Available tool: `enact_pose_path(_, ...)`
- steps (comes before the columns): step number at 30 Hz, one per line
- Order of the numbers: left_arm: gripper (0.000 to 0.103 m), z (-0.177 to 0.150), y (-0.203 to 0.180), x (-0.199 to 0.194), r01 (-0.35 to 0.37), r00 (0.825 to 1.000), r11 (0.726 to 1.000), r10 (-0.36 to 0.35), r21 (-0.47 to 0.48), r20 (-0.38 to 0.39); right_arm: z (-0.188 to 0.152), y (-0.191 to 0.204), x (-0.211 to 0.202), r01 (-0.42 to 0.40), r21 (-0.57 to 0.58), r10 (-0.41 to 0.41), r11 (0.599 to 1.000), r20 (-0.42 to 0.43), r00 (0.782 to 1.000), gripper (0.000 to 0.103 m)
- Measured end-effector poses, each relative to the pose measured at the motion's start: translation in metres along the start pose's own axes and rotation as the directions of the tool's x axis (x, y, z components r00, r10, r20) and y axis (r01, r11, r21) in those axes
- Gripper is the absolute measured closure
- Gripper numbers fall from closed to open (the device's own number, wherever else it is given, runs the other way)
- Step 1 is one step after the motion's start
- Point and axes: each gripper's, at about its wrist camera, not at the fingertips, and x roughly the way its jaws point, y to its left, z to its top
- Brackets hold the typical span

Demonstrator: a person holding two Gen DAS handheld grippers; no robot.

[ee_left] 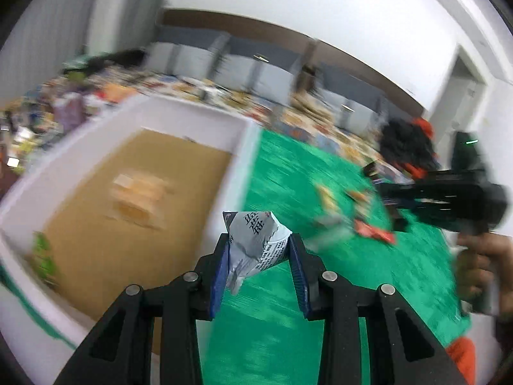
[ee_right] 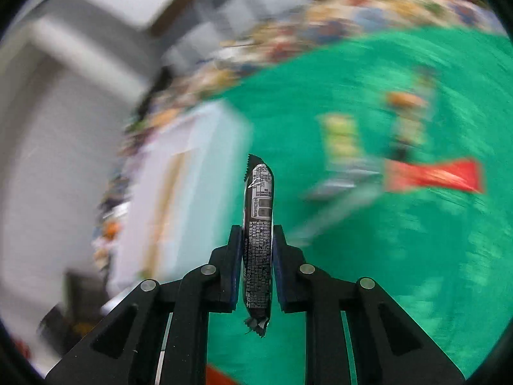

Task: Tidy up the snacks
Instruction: 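Lift the white packet with the left tool while the right tool grasps the dark chocolate bar, then carry both snacks into the white box and open both tools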

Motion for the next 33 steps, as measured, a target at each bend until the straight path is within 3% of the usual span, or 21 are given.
enact_pose_path(2, 0.068, 0.010, 0.027, -0.003, -0.088, 0.996, 0.996, 0.088, 0.000, 0.005, -0.001, 0.053, 0.011, -0.080, -0.091, 0.078, 0.993, -0.029, 0.997, 0.084)
enact_pose_path(5, 0.067, 0.018, 0.070, 0.002, -0.251, 0.968, 0.968, 0.252, 0.024, -0.016, -0.016, 0.131, 0.051, -0.173, -0.205, 0.153, 0.963, -0.106, 0.982, 0.083)
enact_pose_path(6, 0.060, 0.017, 0.080, 0.006, -0.290, 0.956, 0.957, 0.291, 0.031, -0.033, -0.022, 0.145, 0.062, -0.188, -0.223, 0.163, 0.957, -0.124, 0.979, 0.077)
enact_pose_path(7, 0.052, 0.015, 0.092, 0.011, -0.322, 0.944, 0.946, 0.324, 0.039, -0.061, -0.028, 0.160, 0.079, -0.212, -0.238, 0.178, 0.948, -0.159, 0.971, 0.063)
enact_pose_path(8, 0.034, 0.014, 0.100, 0.013, -0.345, 0.935, 0.938, 0.347, 0.041, -0.076, -0.033, 0.166, 0.088, -0.225, -0.241, 0.184, 0.944, -0.181, 0.966, 0.050)
enact_pose_path(9, 0.025, 0.011, 0.108, 0.013, -0.379, 0.921, 0.924, 0.382, 0.045, -0.081, -0.039, 0.170, 0.097, -0.228, -0.240, 0.183, 0.944, -0.193, 0.964, 0.034)
enact_pose_path(11, 0.024, 0.004, 0.109, 0.009, -0.411, 0.908, 0.911, 0.413, 0.046, -0.066, -0.049, 0.164, 0.096, -0.207, -0.250, 0.173, 0.946, -0.151, 0.973, 0.035)
enact_pose_path(13, 0.021, -0.004, 0.104, 0.003, -0.388, 0.920, 0.921, 0.389, 0.033, -0.050, -0.056, 0.146, 0.084, -0.149, -0.299, 0.126, 0.943, -0.094, 0.988, 0.033)
enact_pose_path(14, 0.021, -0.007, 0.097, 0.001, -0.372, 0.927, 0.928, 0.372, 0.024, -0.043, -0.060, 0.126, 0.078, -0.071, -0.340, 0.059, 0.938, -0.045, 0.997, 0.032)
enact_pose_path(16, 0.021, -0.009, 0.075, -0.003, -0.313, 0.949, 0.950, 0.313, 0.017, -0.029, -0.067, 0.085, 0.070, 0.089, -0.396, -0.079, 0.914, 0.043, 0.996, 0.029)
enact_pose_path(18, 0.020, -0.012, 0.040, -0.004, -0.223, 0.975, 0.974, 0.223, 0.029, -0.013, -0.076, 0.034, 0.063, 0.270, -0.422, -0.245, 0.865, 0.115, 0.963, 0.029)
enact_pose_path(19, 0.019, -0.013, 0.023, -0.003, -0.180, 0.984, 0.983, 0.180, 0.039, -0.009, -0.086, 0.000, 0.058, 0.374, -0.422, -0.347, 0.826, 0.143, 0.927, 0.029)
enact_pose_path(20, 0.016, -0.015, 0.005, -0.002, -0.136, 0.991, 0.989, 0.137, 0.052, -0.008, -0.092, -0.019, 0.055, 0.425, -0.414, -0.400, 0.805, 0.152, 0.904, 0.029)
enact_pose_path(21, 0.010, -0.020, -0.021, 0.001, -0.070, 0.997, 0.995, 0.071, 0.071, -0.010, -0.103, -0.058, 0.046, 0.500, -0.389, -0.481, 0.774, 0.153, 0.863, 0.029)
enact_pose_path(24, 0.000, -0.038, -0.083, 0.023, 0.067, 0.997, 0.989, -0.062, 0.131, -0.043, -0.122, -0.128, 0.014, 0.610, -0.302, -0.590, 0.733, 0.164, 0.791, 0.029)
enact_pose_path(25, 0.000, -0.045, -0.099, 0.035, 0.091, 0.994, 0.984, -0.082, 0.151, -0.069, -0.123, -0.140, 0.002, 0.627, -0.278, -0.605, 0.728, 0.170, 0.778, 0.029)
enact_pose_path(27, 0.000, -0.062, -0.130, 0.070, 0.125, 0.984, 0.972, -0.096, 0.201, -0.152, -0.127, -0.174, -0.017, 0.663, -0.184, -0.638, 0.725, 0.184, 0.748, 0.029)
enact_pose_path(30, 0.001, -0.090, -0.157, 0.136, 0.115, 0.962, 0.963, -0.048, 0.242, -0.269, -0.117, -0.197, -0.030, 0.688, -0.086, -0.665, 0.721, 0.193, 0.721, 0.029)
enact_pose_path(33, 0.002, -0.106, -0.169, 0.184, 0.068, 0.953, 0.968, 0.008, 0.240, -0.302, -0.105, -0.213, -0.033, 0.703, -0.044, -0.686, 0.710, 0.183, 0.704, 0.029)
